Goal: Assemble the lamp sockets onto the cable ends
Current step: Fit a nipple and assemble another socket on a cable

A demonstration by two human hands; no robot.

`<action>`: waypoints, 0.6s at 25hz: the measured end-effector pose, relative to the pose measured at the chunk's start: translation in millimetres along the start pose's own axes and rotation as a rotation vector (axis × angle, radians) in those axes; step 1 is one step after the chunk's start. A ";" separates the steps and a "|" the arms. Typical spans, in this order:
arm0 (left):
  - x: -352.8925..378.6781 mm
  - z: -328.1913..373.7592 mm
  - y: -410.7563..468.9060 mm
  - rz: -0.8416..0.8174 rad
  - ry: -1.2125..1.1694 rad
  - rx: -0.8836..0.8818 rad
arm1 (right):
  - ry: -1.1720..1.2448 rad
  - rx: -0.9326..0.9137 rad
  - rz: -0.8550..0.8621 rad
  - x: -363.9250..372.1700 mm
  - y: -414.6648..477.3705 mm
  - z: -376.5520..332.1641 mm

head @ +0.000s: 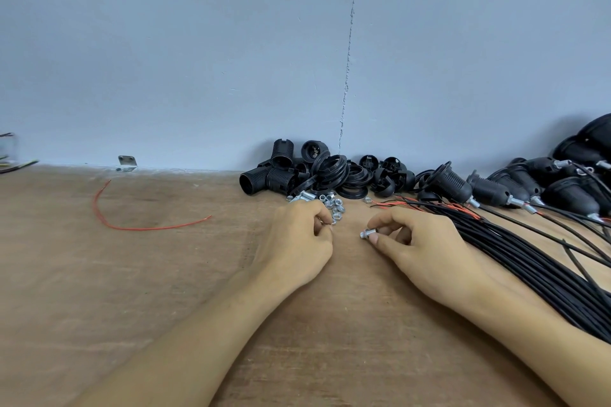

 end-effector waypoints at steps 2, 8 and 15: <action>-0.9 0.3 1.4 0.005 0.002 0.004 | -0.013 -0.017 -0.012 1.7 -0.9 -1.9; 5.6 10.8 -1.6 -0.051 0.058 0.103 | -0.051 0.005 0.008 0.9 0.8 0.1; -8.8 -0.6 -0.2 0.055 0.106 0.029 | -0.071 0.047 -0.007 -2.1 5.7 6.9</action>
Point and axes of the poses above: each hand's wrist, its own y-axis towards the middle knuckle, its own x-axis out of the palm, z = x × y, the point moved 9 cm from there along y, towards the middle knuckle, and after that the axes turned 10 degrees about x, right-handed, at the moved point
